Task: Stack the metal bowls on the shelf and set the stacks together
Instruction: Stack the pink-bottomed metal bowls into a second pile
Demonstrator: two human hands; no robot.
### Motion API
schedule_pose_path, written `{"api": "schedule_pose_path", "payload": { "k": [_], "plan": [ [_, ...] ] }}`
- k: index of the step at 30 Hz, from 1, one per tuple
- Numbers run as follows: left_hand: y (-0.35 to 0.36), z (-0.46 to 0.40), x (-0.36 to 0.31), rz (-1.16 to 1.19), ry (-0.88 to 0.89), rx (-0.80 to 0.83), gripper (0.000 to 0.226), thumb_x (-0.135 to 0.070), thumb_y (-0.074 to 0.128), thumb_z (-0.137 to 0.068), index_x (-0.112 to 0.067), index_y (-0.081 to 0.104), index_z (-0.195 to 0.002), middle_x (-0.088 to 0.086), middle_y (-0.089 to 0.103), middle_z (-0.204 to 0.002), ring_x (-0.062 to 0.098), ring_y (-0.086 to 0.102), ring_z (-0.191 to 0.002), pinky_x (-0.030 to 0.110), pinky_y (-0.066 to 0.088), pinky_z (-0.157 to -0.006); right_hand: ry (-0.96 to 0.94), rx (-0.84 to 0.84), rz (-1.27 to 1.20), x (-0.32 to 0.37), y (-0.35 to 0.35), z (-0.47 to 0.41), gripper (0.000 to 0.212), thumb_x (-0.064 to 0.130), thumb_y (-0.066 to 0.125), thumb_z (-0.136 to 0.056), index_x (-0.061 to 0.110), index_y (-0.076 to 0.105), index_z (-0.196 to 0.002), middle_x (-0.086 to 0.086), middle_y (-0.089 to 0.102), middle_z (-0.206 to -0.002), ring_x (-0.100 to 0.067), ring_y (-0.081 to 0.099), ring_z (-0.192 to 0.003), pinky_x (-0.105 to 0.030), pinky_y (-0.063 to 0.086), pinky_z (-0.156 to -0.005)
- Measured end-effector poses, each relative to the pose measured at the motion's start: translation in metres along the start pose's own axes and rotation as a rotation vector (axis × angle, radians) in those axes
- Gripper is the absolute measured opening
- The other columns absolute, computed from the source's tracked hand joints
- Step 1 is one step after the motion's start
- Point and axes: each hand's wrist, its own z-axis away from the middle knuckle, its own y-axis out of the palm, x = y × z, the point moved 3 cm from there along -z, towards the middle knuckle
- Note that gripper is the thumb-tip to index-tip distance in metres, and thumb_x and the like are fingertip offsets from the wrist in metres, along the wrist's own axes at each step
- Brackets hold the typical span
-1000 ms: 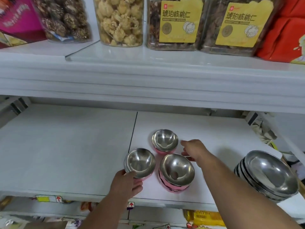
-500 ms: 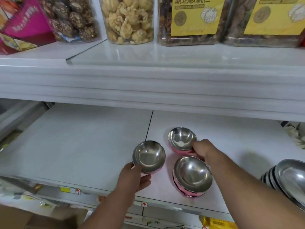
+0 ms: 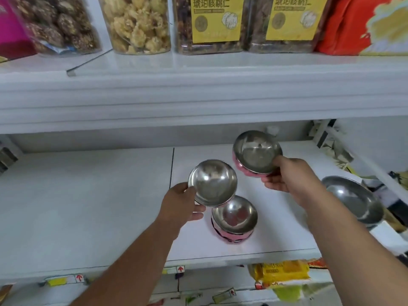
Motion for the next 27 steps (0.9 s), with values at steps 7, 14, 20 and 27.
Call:
{"api": "schedule_pose_path", "payload": {
  "k": [7,14,20,27],
  "plan": [
    [0.035,0.0,0.005,-0.253,-0.005,0.126,0.021,-0.019,0.05,-0.094,-0.008,0.067,-0.102,0.011,0.066,-0.078,0.041,0.076,-0.079,0.051,0.063,-0.075,-0.006,-0.05,-0.08,-0.009,-0.032,0.039,0.017,0.009,0.05,-0.099,-0.003,0.063,-0.098,-0.024,0.072,-0.079,-0.029,0.071,-0.068,-0.04,0.063,-0.07],
    [0.037,-0.001,0.022,-0.35,-0.032,0.105,0.021,-0.019,0.052,-0.093,-0.005,0.06,-0.08,0.009,0.057,-0.061,0.027,0.058,-0.05,0.027,0.052,-0.054,0.053,0.013,-0.057,-0.035,-0.028,0.049,0.02,0.012,0.051,-0.1,-0.002,0.063,-0.106,-0.024,0.073,-0.082,-0.027,0.072,-0.068,-0.037,0.062,-0.063],
    [0.033,0.003,0.024,-0.321,-0.007,0.101,0.034,-0.029,0.05,-0.098,0.0,0.066,-0.099,0.016,0.064,-0.076,0.032,0.066,-0.065,0.048,0.063,-0.072,0.065,0.101,0.025,-0.048,-0.003,0.053,0.023,0.013,0.05,-0.1,-0.002,0.063,-0.111,-0.022,0.074,-0.08,-0.025,0.071,-0.064,-0.036,0.065,-0.064],
    [0.021,0.011,0.036,-0.257,0.04,0.056,0.021,-0.026,0.043,-0.102,-0.021,0.062,-0.096,0.006,0.061,-0.094,0.023,0.066,-0.074,0.039,0.061,-0.072,0.076,0.145,0.136,-0.059,0.017,0.056,0.023,0.019,0.058,-0.099,-0.002,0.065,-0.105,-0.018,0.075,-0.071,-0.027,0.074,-0.065,-0.047,0.067,-0.077]
  ]
}}
